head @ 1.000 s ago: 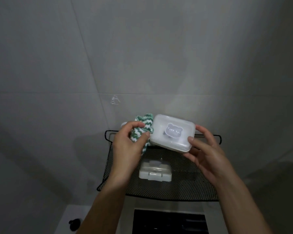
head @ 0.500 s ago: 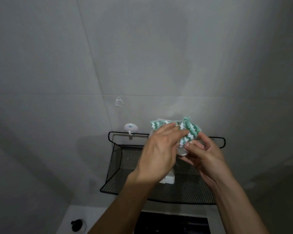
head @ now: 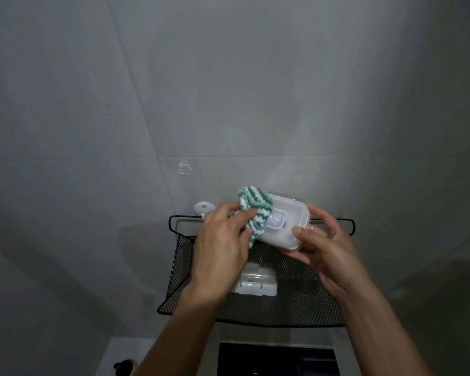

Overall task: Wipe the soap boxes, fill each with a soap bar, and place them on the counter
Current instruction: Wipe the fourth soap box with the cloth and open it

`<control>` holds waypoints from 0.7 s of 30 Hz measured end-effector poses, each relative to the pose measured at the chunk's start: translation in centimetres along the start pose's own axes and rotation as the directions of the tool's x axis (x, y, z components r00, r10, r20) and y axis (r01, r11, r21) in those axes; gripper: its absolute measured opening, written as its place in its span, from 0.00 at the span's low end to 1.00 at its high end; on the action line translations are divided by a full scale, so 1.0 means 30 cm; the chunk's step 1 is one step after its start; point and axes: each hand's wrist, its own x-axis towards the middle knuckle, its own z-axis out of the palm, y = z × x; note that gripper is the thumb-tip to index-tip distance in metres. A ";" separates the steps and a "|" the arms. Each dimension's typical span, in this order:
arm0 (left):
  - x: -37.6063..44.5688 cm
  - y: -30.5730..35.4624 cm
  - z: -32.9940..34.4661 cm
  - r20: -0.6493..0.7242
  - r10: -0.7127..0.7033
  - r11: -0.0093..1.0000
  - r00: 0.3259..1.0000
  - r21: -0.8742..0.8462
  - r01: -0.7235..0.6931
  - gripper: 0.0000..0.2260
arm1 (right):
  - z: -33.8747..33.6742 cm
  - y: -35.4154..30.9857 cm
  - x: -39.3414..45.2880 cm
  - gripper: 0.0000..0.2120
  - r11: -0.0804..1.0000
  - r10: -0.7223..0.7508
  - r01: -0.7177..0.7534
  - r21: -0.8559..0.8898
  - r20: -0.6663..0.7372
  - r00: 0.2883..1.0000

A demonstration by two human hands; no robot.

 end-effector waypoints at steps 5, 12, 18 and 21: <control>-0.063 0.063 0.041 -0.067 -0.046 0.999 0.997 0.021 0.048 0.15 | 0.001 0.014 0.001 0.33 1.000 -0.009 0.008 0.017 0.042 0.999; -0.089 0.116 0.075 -0.134 0.150 0.988 0.980 -0.025 -0.155 0.14 | 0.010 0.003 0.000 0.23 0.999 0.019 -0.021 0.024 0.075 0.997; -0.048 0.042 0.049 -0.102 0.056 0.997 0.993 -0.045 -0.061 0.18 | -0.004 -0.026 -0.007 0.26 1.000 -0.008 0.008 -0.010 0.041 0.999; -0.024 -0.016 0.032 -0.101 -0.018 0.998 0.995 -0.061 0.012 0.18 | -0.018 -0.033 -0.014 0.30 0.999 0.002 -0.001 -0.038 0.011 1.000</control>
